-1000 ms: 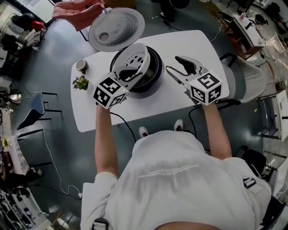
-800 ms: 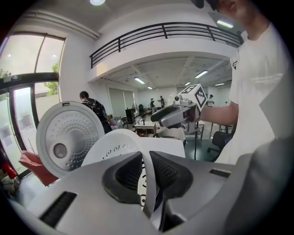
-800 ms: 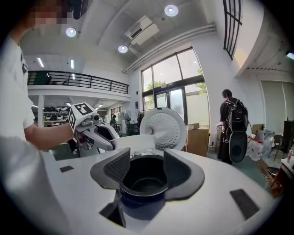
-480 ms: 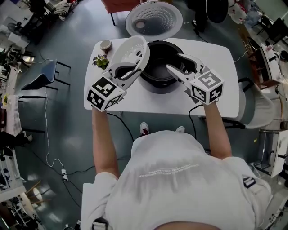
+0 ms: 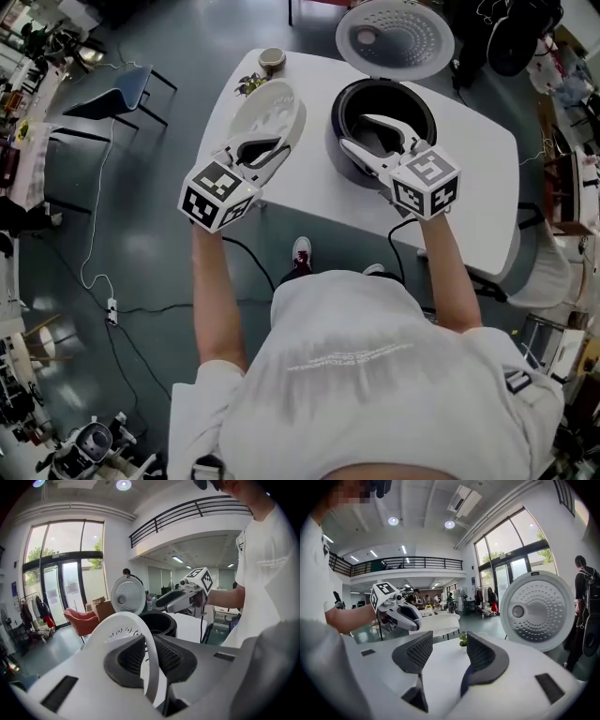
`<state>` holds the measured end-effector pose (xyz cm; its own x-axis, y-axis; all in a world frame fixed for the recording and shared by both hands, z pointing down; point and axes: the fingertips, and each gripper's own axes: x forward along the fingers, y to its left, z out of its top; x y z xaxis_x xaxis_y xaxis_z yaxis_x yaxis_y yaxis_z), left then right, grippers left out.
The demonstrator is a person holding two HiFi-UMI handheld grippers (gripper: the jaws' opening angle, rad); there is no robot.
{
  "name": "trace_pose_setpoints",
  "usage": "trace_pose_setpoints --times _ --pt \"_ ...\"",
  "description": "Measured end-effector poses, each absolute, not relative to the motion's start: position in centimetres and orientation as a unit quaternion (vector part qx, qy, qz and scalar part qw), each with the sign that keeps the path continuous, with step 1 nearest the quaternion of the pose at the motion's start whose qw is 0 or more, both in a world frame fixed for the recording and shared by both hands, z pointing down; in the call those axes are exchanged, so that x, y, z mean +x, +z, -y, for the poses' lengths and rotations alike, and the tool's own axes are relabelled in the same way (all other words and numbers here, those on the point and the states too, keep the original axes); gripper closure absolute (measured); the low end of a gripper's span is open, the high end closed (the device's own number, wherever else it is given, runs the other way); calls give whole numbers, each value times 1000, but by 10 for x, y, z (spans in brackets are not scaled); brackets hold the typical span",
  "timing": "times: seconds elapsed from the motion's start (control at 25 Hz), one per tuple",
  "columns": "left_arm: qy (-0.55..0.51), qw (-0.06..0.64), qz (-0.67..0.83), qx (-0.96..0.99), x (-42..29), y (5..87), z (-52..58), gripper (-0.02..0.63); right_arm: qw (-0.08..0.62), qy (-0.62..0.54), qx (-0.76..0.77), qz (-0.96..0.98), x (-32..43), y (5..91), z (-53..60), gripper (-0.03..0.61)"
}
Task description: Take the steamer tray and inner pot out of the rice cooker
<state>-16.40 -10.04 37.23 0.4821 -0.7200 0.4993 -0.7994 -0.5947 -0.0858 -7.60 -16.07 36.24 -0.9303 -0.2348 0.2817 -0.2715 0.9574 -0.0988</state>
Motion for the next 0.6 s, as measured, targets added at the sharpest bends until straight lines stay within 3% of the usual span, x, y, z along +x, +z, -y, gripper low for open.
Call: trace_pose_setpoints --times 0.6 --pt "259 197 438 838 -210 485 76 552 208 126 104 964 -131 444 132 334"
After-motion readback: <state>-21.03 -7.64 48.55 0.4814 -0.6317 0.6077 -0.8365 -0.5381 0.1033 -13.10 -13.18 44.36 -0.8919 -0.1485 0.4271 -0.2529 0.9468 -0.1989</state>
